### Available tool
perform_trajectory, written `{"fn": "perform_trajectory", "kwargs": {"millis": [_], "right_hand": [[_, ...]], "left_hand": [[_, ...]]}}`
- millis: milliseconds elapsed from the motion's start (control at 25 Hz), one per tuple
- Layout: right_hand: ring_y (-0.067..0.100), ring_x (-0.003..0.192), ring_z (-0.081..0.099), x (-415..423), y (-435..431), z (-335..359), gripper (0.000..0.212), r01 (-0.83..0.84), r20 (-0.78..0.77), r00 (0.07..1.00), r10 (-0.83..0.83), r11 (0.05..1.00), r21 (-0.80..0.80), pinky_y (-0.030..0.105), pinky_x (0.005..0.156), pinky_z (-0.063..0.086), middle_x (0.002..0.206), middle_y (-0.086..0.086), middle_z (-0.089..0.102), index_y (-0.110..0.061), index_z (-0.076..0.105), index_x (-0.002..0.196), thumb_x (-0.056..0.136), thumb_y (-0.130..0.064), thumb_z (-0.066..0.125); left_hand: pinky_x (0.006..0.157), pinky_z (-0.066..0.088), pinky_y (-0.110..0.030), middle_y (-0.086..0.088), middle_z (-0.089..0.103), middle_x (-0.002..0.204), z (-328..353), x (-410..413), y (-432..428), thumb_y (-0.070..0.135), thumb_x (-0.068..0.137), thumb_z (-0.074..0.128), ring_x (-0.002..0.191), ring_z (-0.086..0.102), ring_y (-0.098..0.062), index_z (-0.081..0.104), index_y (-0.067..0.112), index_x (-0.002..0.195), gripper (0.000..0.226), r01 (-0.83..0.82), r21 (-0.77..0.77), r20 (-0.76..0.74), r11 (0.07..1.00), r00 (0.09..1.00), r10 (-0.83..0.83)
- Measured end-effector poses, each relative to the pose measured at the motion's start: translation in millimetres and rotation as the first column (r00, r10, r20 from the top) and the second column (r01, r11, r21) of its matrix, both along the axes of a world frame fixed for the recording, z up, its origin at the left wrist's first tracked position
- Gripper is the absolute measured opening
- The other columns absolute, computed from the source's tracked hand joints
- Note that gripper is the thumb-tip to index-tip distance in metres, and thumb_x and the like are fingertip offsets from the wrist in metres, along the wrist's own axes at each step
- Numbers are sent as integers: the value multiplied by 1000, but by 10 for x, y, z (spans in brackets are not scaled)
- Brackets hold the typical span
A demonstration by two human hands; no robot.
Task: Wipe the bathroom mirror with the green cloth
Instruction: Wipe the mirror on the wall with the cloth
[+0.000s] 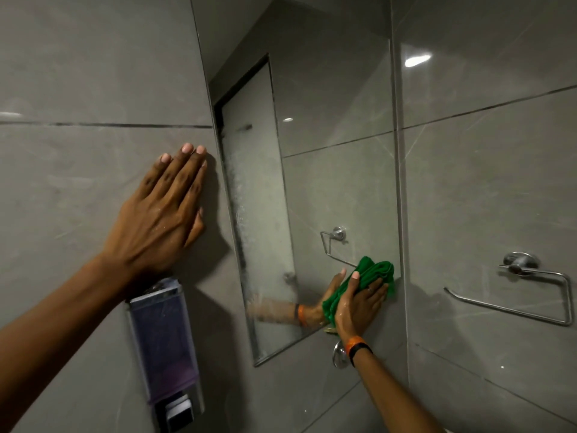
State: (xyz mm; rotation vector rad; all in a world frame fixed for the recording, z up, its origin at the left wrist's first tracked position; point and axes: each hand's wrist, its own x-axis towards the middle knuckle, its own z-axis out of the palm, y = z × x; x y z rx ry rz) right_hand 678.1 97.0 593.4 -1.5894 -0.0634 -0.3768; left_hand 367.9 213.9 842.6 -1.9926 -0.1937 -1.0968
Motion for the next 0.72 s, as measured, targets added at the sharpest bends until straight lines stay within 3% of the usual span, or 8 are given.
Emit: {"fn": "perform_trajectory", "kwargs": {"millis": [200,360,720], "right_hand": [[36,159,7,-760,206,-146,108,-23,130,991,32,997,-71,51,131,9,169,25,7,5,10,158,90,-79,9],[41,156,15,-1372,407,-274,97,5,270,962,37,988,-152,58,127,18,166,30,14,10,18,155,100,-69,15],[39,158,10,-1812,533,-120,96,-16,251,967,40,995,-99,58,128,15,168,27,11,9,16,156,100,-68,14]], "left_hand": [[128,12,-52,-26,16,166,-43,-166,32,33,100,25,156,12,-38,19,-7,156,69,-13,-32,-23,999,1000,13],[128,13,-53,-26,16,167,-48,-223,-19,30,98,28,156,11,-38,18,-7,156,69,-17,-54,-12,998,1000,17],[129,7,-50,-25,12,167,-43,-236,-64,28,97,33,156,7,-37,15,-6,157,72,-47,-91,-25,995,999,45]]}}
